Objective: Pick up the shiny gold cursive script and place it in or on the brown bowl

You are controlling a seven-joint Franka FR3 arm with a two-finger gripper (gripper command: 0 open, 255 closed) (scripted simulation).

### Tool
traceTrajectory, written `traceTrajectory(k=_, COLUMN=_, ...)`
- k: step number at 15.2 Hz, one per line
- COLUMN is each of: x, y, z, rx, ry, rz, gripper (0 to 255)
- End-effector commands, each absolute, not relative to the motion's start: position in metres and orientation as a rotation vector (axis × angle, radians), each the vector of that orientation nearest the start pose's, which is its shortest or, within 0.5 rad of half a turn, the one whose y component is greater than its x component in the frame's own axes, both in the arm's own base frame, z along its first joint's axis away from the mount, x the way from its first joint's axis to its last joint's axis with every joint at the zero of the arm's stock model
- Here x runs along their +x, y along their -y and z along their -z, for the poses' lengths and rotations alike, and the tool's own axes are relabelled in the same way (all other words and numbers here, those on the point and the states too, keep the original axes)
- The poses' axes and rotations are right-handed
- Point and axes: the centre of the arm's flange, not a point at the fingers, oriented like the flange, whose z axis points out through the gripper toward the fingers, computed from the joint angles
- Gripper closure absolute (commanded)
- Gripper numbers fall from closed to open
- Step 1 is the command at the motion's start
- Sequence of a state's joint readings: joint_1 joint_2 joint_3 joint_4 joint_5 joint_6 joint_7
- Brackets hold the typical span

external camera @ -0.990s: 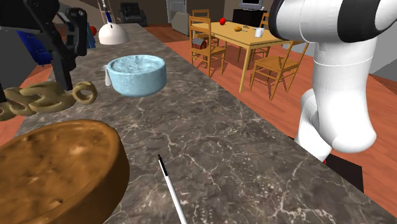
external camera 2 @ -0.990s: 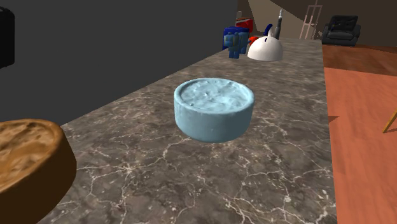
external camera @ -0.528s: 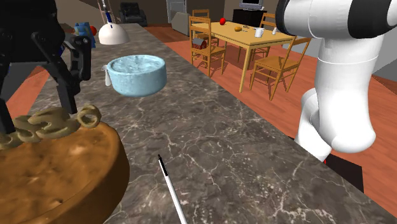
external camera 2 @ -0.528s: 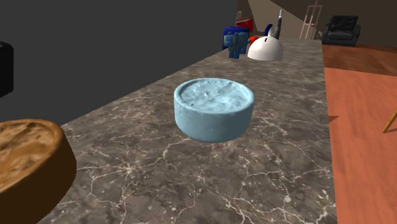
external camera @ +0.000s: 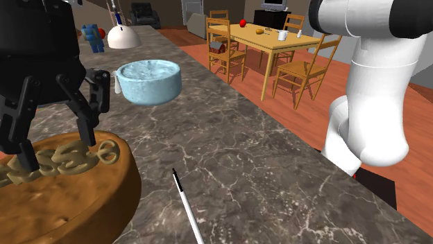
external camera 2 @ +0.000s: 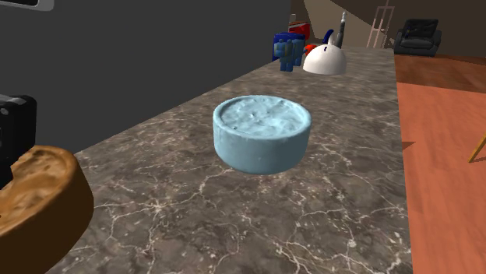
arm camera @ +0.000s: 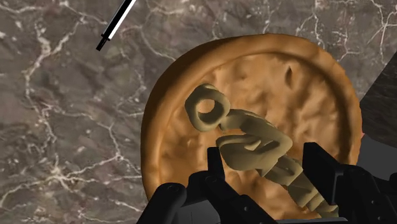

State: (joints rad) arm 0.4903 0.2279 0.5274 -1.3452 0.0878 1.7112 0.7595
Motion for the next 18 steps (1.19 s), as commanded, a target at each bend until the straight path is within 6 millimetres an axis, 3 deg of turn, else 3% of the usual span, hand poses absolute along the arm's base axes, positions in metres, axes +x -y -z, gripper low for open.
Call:
traceTrajectory(k=1, x=0.359, y=-0.518, z=-0.624, rx=-2.865, ry=0.334, rz=-0.073, gripper=255)
traceTrajectory(k=7, x=0.359, y=-0.518, z=-0.624, rx=-2.865, ry=0.334, rz=-0.073, gripper=255)
traceTrajectory(k=8, x=0.359, y=-0.518, z=-0.623, rx=-2.865, ry=0.334, rz=-0.073, gripper=0)
traceTrajectory(k=13, x=0.359, y=-0.518, z=-0.624, rx=-2.865, ry=0.334, rz=-0.073, gripper=0)
traceTrajectory(k=17, x=0.363, y=-0.506, z=-0.672, rx=-2.865, ry=0.334, rz=-0.073, gripper=0)
traceTrajectory(k=18, x=0.363, y=-0.506, z=-0.672, rx=-2.865, ry=0.334, rz=-0.073, gripper=0)
